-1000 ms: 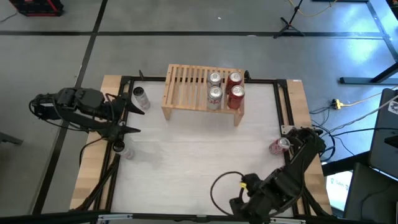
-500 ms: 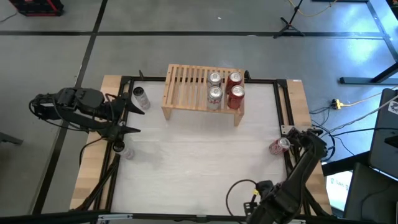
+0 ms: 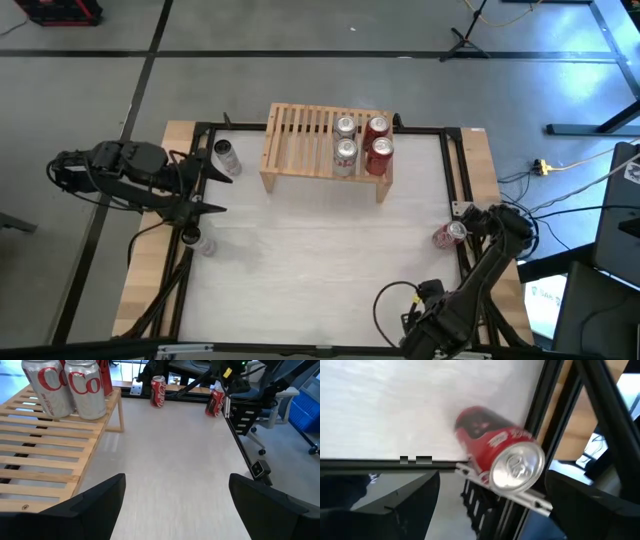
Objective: Place canned beverage on shelf
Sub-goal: Put the bottom red and white soda can on the shelf
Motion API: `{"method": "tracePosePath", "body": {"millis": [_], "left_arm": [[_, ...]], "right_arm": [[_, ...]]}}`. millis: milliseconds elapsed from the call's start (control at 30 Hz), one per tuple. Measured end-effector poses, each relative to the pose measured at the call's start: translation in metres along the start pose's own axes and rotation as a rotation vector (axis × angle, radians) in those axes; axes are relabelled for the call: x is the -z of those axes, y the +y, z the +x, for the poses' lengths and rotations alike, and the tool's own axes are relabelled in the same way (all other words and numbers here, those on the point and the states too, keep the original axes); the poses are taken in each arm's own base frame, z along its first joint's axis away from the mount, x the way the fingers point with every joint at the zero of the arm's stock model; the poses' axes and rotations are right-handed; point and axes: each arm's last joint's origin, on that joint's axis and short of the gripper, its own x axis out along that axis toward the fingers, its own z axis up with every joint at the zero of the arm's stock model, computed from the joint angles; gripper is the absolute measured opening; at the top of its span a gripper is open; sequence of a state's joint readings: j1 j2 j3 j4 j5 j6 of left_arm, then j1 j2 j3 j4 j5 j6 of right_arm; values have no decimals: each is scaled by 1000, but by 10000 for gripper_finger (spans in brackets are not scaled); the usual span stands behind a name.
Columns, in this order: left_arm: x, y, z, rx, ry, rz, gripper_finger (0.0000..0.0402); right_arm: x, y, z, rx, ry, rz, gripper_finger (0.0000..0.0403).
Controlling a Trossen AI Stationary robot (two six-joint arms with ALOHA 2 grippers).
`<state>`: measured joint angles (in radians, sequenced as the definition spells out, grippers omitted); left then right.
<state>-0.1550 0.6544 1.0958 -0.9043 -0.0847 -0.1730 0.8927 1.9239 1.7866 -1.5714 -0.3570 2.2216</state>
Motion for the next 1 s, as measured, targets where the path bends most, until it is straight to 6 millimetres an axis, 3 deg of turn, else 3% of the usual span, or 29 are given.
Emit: {"method": "tracePosePath", "body": {"millis": [133, 533, 700, 1000], "left_arm": [[0, 0, 0, 0, 0, -5, 348], [0, 0, 0, -2, 0, -8, 348], [0, 0, 0, -3, -1, -2, 348], [0, 0, 0, -3, -1, -2, 348]], "right_arm": [[-2, -7, 5, 21, -14, -16, 349], [21, -28, 16, -17, -62, -8, 349], [21, -28, 18, -40, -92, -12, 349], [22, -22, 41, -42, -63, -36, 349]]}}
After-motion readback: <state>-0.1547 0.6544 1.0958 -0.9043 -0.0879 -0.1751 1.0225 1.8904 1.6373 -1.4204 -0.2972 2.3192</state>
